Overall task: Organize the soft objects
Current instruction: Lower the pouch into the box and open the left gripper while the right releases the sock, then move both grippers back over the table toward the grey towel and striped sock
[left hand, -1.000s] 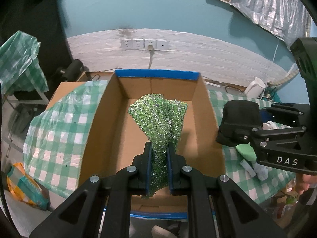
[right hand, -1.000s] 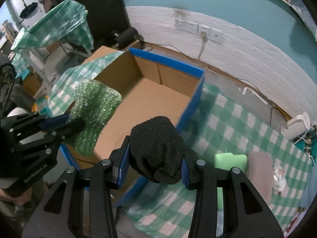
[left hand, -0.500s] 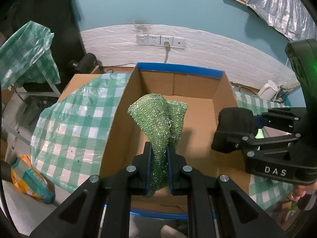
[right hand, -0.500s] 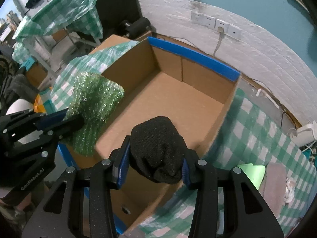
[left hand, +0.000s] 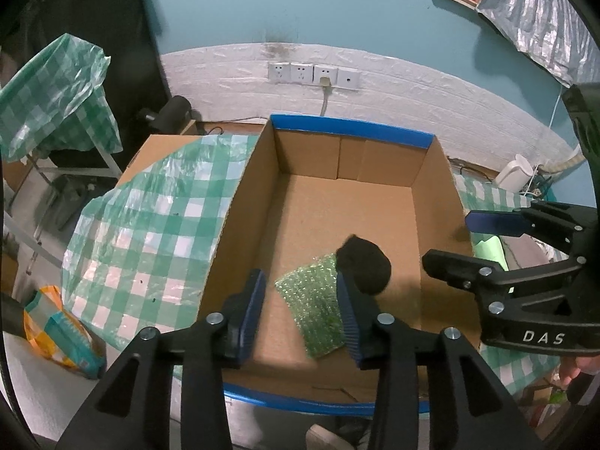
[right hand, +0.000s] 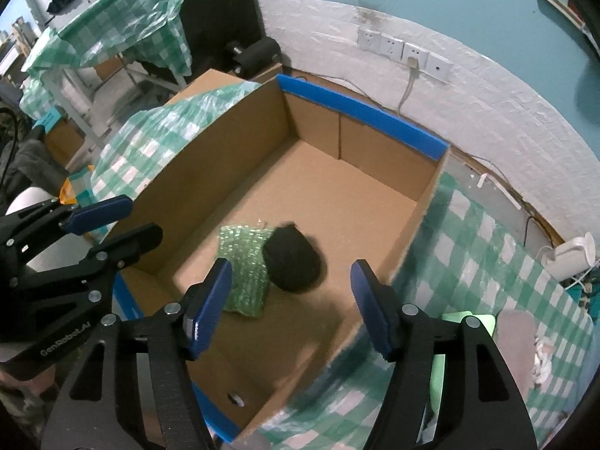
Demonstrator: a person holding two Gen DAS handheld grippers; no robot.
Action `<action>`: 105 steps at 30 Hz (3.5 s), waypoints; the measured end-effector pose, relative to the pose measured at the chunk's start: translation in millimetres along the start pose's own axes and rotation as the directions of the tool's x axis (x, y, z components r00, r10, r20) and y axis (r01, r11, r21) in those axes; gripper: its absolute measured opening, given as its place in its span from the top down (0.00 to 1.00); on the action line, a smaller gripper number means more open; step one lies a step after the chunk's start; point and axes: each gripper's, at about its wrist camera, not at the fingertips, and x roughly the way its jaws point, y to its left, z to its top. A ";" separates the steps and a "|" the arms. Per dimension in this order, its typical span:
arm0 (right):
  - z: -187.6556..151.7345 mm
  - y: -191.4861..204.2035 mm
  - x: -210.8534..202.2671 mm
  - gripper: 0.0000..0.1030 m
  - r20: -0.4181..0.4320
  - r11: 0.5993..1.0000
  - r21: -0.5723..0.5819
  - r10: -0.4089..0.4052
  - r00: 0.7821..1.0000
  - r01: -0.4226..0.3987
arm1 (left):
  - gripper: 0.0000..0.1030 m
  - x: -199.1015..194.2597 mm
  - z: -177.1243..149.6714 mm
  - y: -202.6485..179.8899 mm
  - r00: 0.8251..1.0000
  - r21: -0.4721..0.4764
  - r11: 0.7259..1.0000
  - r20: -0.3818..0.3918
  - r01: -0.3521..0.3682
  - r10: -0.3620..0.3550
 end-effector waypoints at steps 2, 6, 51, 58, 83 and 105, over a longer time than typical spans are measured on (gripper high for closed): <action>-1.8 -3.9 -3.3 0.34 0.005 1.000 0.007 -0.002 1.000 0.002 | 0.59 -0.6 -0.1 -0.6 1.000 0.002 1.000 0.003 0.001 -0.001; -7.0 -14.0 -9.1 0.31 0.016 1.000 0.026 -0.013 1.000 0.013 | 0.58 -0.9 0.4 -4.0 1.000 0.007 1.000 0.002 0.011 -0.011; -122.4 -178.5 -87.2 0.27 0.072 0.938 0.332 -0.128 0.989 0.097 | 0.43 3.2 -3.2 -167.4 0.994 0.285 0.953 -0.049 0.105 -0.095; -142.2 -201.3 -93.3 0.26 0.065 0.919 0.377 -0.147 0.987 0.112 | 0.42 4.1 -8.5 -199.4 0.993 0.336 0.935 -0.059 0.115 -0.101; -201.3 -250.4 -43.7 0.26 -0.108 0.882 0.431 -0.160 0.981 0.191 | 0.37 47.2 -33.6 -268.5 0.972 0.372 0.910 -0.209 0.181 -0.108; -216.2 -253.3 -16.0 0.70 -0.187 0.898 0.387 -0.148 0.971 0.211 | 0.37 63.9 -50.0 -292.1 0.956 0.401 0.889 -0.269 0.220 -0.116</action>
